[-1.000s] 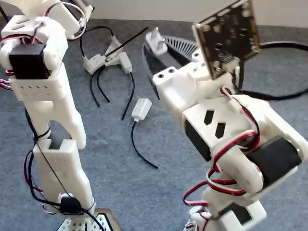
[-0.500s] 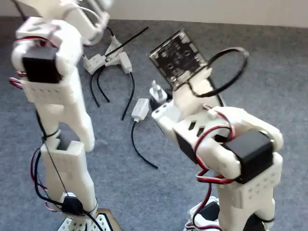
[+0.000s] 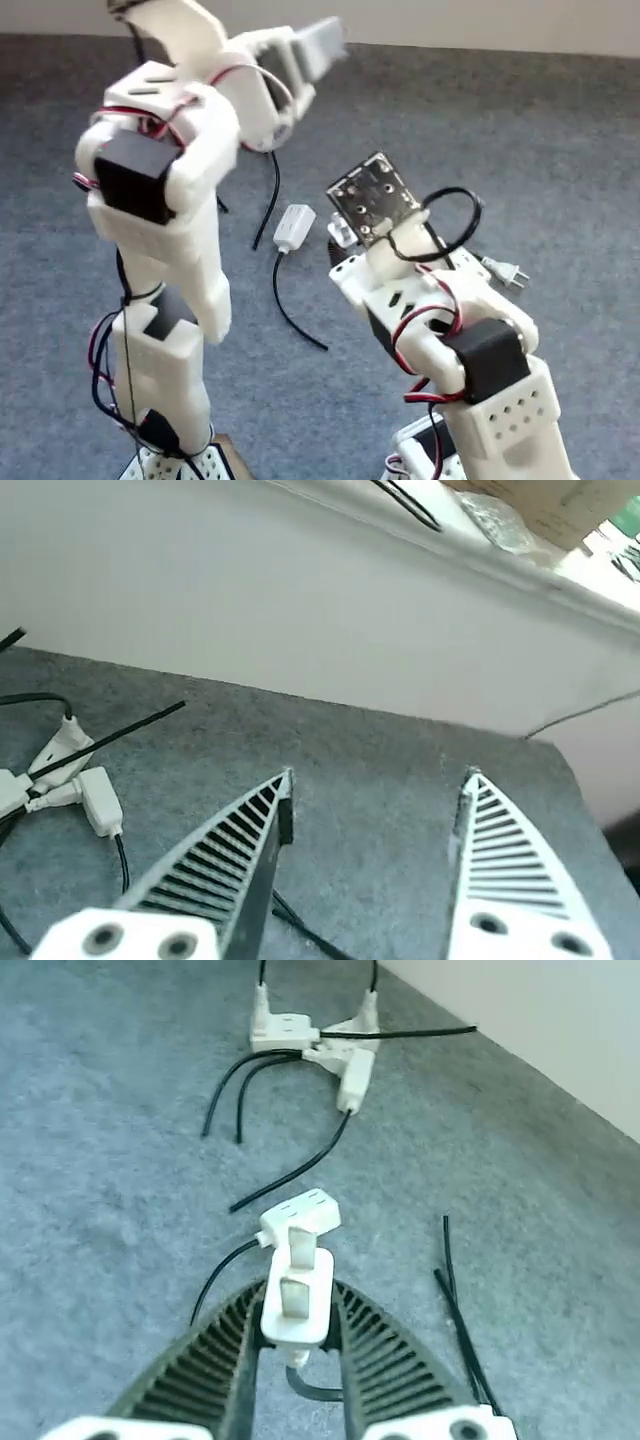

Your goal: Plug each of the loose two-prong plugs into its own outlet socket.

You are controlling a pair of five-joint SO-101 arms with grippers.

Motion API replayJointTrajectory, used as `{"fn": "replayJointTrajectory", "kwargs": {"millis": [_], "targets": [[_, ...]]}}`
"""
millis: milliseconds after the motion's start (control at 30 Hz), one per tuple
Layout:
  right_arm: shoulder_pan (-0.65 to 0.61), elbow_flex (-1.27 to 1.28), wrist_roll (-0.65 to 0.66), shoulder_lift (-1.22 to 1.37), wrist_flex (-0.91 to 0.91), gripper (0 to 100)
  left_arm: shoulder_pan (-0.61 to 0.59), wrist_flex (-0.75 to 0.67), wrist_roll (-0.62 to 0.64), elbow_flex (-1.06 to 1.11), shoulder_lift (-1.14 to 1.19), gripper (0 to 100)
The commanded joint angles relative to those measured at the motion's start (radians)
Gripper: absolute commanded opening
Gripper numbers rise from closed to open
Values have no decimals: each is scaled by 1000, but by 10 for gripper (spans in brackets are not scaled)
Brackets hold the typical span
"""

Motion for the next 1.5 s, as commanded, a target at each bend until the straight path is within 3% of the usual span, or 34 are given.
{"fn": "replayJointTrajectory", "kwargs": {"millis": [0,133,300,500,700,833,1033,1133,1267,1467], "targets": [[35,2,5,-62,-36,8,93,6,-158,7,-21,267],[35,2,-35,-85,-41,8,139,6,-278,140,-15,267],[38,2,-38,-91,-36,8,180,6,-293,283,-102,264],[94,2,-40,-93,-13,8,306,2,-293,568,-452,264],[96,2,-68,-93,4,8,329,-34,-301,981,-765,266],[94,2,-68,-93,4,8,329,-245,-305,1357,-974,267],[8,2,-61,-93,-1,8,329,-835,-359,2057,-1394,267],[-21,2,-60,-93,-2,8,329,-1051,-361,2345,-1595,267],[-31,1,-60,-93,-2,8,329,-1126,-361,2568,-1785,267],[-33,-2,-58,-93,-4,8,321,-1126,-361,2689,-1851,266]]}}
